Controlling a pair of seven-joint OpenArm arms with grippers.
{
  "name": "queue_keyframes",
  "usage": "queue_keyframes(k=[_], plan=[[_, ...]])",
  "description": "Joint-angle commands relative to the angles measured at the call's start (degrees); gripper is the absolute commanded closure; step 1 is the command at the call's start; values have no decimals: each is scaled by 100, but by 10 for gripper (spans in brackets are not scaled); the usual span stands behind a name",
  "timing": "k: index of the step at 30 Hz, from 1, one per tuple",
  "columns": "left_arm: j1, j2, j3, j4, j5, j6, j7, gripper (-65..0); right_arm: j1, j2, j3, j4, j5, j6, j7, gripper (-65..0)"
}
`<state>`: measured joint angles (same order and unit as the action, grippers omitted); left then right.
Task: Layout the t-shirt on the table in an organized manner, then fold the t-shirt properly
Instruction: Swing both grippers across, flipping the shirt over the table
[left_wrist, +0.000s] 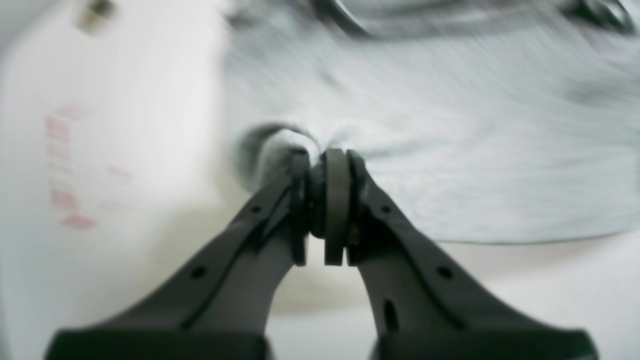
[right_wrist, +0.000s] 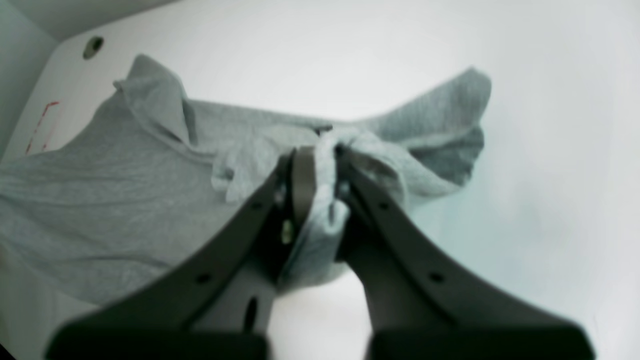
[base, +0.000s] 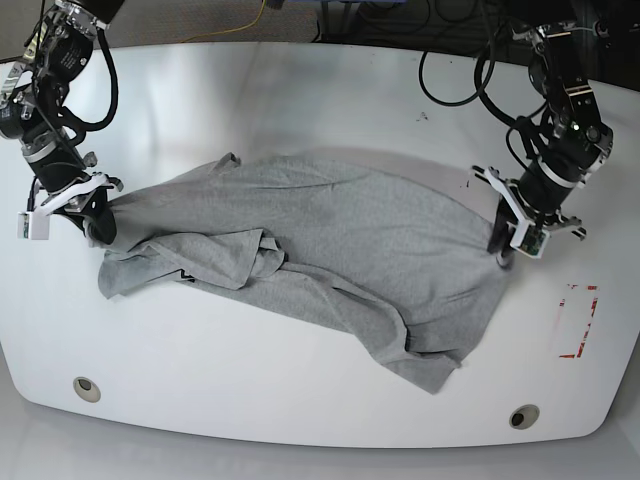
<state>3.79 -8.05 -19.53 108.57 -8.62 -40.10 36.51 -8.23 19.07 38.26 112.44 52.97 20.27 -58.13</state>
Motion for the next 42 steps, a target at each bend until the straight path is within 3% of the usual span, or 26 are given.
queue_keyframes(k=[1, 13, 29, 42], plan=[[-428, -52, -12, 136, -118, 10, -201, 0, 265, 260, 29, 74, 184, 26, 182, 0], [-2230, -377, 349, 13, -4, 10, -165, 0, 1223, 594, -68, -647, 193, 52, 165, 0], [-3979, -430, 1210, -655, 902, 10, -174, 0, 3386, 1306, -1272, -2299, 167, 52, 182, 0], [-5307, -447, 1236, -1684, 1034, 10, -201, 0, 5504, 1412, -2450, -4084, 17, 52, 323, 0]])
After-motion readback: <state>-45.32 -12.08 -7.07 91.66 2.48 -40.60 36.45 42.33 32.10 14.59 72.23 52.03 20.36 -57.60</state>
